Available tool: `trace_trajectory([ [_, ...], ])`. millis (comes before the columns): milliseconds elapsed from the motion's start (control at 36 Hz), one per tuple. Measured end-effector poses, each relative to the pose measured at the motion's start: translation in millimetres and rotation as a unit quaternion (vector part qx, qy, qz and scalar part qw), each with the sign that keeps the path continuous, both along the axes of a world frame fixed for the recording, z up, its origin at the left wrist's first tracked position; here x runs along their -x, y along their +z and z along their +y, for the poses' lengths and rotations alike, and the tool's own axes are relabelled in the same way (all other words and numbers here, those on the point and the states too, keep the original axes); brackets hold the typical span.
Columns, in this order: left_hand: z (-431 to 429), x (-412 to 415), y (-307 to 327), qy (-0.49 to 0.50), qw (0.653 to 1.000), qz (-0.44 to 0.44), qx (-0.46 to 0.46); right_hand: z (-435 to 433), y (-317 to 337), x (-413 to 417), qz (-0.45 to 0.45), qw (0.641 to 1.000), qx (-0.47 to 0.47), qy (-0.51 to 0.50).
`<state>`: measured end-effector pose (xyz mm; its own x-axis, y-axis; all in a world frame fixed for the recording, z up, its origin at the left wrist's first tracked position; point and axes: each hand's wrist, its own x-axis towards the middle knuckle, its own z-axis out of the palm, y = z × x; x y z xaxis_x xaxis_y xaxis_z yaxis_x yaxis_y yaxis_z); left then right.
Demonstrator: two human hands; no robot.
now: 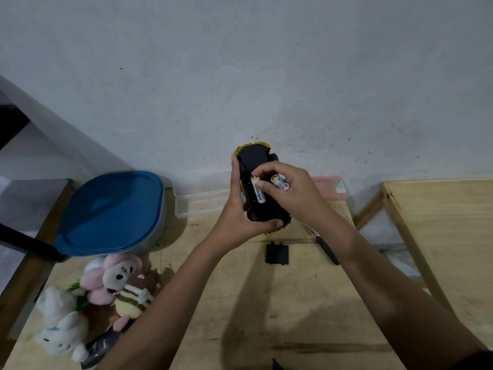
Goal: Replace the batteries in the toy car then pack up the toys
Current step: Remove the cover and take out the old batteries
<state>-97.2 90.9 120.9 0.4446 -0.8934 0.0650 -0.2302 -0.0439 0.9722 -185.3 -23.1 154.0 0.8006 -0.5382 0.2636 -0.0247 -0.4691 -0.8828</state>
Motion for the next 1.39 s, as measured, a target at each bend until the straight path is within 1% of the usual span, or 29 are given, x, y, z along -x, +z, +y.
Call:
trace_trajectory([
  [139, 5, -3, -8, 0.010, 1.000, 0.005, -0.003, -1, -13, 4, 0.024, 1.000, -0.002, -0.012],
  [278, 12, -7, -21, 0.018, 0.999, 0.011, -0.030, 3, -22, 7, 0.016, 0.998, -0.063, -0.022],
  [361, 21, -14, -41, 0.024, 0.996, -0.022, -0.086, 6, -30, 12, 0.030, 0.998, -0.057, -0.020],
  [444, 35, -19, -64, 0.048, 0.982, -0.056, -0.173, 7, -44, 19, 0.058, 0.998, -0.026, -0.028],
  [500, 44, -19, -76, 0.066, 0.968, -0.083, -0.228, 9, -55, 25, 0.076, 0.996, 0.004, -0.037],
  [639, 60, -14, -90, 0.090, 0.917, -0.170, -0.350, 18, -78, 35, 0.088, 0.995, -0.016, -0.049],
  [778, 65, -13, -94, 0.094, 0.837, -0.309, -0.442, 26, -90, 34, 0.082, 0.993, -0.058, -0.058],
  [833, 66, -12, -97, 0.084, 0.818, -0.334, -0.461, 29, -93, 32, 0.094, 0.992, -0.065, -0.053],
  [944, 61, -10, -102, 0.073, 0.817, -0.350, -0.451, 36, -102, 30, 0.105, 0.989, -0.089, -0.050],
  [1028, 59, -6, -107, 0.055, 0.807, -0.401, -0.430, 42, -108, 29, 0.112, 0.987, -0.101, -0.063],
  [1056, 59, -6, -111, 0.049, 0.815, -0.395, -0.421, 43, -108, 29, 0.111, 0.986, -0.106, -0.067],
  [1083, 59, -4, -113, 0.043, 0.836, -0.362, -0.410, 45, -109, 29, 0.109, 0.985, -0.112, -0.070],
  [1139, 55, -3, -115, 0.033, 0.885, -0.265, -0.381, 48, -109, 30, 0.108, 0.984, -0.120, -0.081],
  [1167, 53, -3, -115, 0.026, 0.898, -0.234, -0.371, 50, -109, 30, 0.106, 0.983, -0.121, -0.089],
  [1194, 49, -2, -114, 0.014, 0.901, -0.224, -0.370, 51, -110, 31, 0.104, 0.982, -0.123, -0.097],
  [1250, 44, -1, -112, -0.008, 0.892, -0.237, -0.384, 54, -110, 35, 0.100, 0.980, -0.134, -0.107],
  [1389, 41, 4, -111, -0.024, 0.875, -0.258, -0.410, 63, -106, 43, 0.087, 0.972, -0.164, -0.142],
])
